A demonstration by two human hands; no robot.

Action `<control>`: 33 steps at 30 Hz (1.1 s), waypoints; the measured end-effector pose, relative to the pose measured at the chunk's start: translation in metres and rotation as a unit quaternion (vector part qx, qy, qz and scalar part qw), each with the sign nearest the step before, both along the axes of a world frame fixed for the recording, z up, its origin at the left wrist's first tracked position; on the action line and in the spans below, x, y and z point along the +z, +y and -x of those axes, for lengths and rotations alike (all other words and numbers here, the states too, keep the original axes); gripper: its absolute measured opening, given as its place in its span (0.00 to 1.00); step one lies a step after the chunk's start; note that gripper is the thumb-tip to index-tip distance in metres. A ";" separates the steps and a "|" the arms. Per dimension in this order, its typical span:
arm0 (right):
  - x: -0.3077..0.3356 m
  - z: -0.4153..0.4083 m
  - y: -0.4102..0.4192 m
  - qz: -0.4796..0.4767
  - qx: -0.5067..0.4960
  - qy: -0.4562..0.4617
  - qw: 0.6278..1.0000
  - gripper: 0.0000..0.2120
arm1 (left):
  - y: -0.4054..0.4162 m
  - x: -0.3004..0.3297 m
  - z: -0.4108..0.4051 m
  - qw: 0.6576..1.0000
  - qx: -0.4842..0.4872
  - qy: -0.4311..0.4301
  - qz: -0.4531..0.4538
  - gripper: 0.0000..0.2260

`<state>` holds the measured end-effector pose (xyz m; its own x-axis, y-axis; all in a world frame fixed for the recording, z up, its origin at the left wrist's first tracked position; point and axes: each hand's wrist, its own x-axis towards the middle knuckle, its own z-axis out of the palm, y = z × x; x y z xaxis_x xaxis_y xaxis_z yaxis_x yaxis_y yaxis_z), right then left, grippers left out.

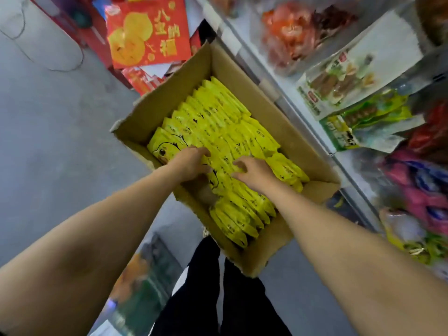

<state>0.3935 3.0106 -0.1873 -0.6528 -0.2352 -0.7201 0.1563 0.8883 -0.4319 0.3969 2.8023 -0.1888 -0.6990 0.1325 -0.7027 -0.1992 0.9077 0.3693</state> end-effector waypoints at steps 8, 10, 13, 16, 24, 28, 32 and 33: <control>-0.073 0.015 -0.029 -0.032 -0.018 0.020 0.999 0.22 | -0.002 -0.054 0.002 0.998 0.045 -0.029 -0.016 0.25; -0.077 0.013 -0.032 -0.050 -0.031 0.046 0.997 0.16 | -0.004 -0.059 0.002 0.998 0.053 -0.020 -0.016 0.24; -0.080 0.014 -0.034 -0.053 -0.078 0.048 0.994 0.10 | -0.006 -0.062 0.002 0.997 0.070 0.003 -0.018 0.23; -0.079 0.016 -0.024 0.005 -0.143 0.028 0.989 0.09 | -0.006 -0.060 0.003 0.996 0.081 0.020 -0.027 0.23; -0.056 0.015 0.028 0.131 -0.319 0.040 0.938 0.14 | 0.000 -0.066 0.003 0.998 0.017 0.055 -0.010 0.32; -0.059 0.016 0.043 0.089 -0.354 0.127 0.922 0.14 | 0.009 -0.073 0.010 0.989 -0.111 0.066 0.070 0.31; -0.069 0.010 0.054 0.084 -0.378 0.102 0.916 0.19 | 0.016 -0.080 0.011 0.979 -0.153 0.071 0.119 0.30; -0.070 0.008 0.056 0.090 -0.377 0.095 0.917 0.21 | 0.017 -0.081 0.011 0.978 -0.154 0.073 0.123 0.27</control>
